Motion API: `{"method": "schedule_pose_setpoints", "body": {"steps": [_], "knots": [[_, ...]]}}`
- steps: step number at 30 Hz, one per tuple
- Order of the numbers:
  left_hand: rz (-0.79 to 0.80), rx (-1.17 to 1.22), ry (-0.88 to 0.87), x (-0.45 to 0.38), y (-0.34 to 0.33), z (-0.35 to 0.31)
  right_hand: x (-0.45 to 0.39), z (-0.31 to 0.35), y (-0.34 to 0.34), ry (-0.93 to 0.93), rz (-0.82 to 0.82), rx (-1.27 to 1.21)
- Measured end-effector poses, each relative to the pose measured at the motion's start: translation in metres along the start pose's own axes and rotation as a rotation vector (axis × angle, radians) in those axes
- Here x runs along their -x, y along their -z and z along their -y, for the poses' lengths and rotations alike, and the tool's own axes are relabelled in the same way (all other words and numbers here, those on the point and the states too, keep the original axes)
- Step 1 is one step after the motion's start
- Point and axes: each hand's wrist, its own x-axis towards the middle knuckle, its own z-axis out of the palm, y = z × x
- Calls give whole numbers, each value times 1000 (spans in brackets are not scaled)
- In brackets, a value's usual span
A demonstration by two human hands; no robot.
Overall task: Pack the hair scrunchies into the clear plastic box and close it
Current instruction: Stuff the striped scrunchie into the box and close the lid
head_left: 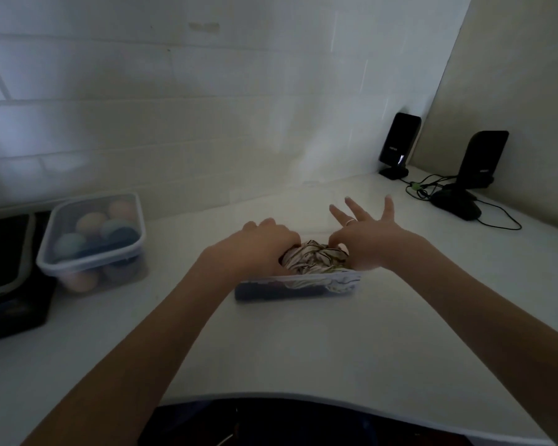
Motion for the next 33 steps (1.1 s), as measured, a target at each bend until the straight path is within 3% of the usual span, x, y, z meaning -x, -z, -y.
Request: {"method": "schedule_pose_setpoints", "body": {"steps": [3,5,8,11,15,19,22,26,33], "knots": [[-175,150,-185,6,15,-11,-2,-1,-1,7,25,-25],[-82,264,-244,3,19,-18,-3,1,0,14,32,-27],[101,261,-192,-3,8,-19,-2,-3,1,60,56,-99],[174,233,-148,-7,2,-16,5,-19,9,141,72,-360],[230,249,-145,-12,7,-21,17,-32,25,208,-66,-605],[193,286,-145,-14,7,-21,21,-20,30,181,-28,-385],[21,345,-130,-10,7,-19,13,-14,26,168,104,-222],[-159,336,-104,-6,0,-15,4,-12,28,188,245,-244],[-105,211,-47,-8,0,-18,-12,0,25,165,321,-216]]}}
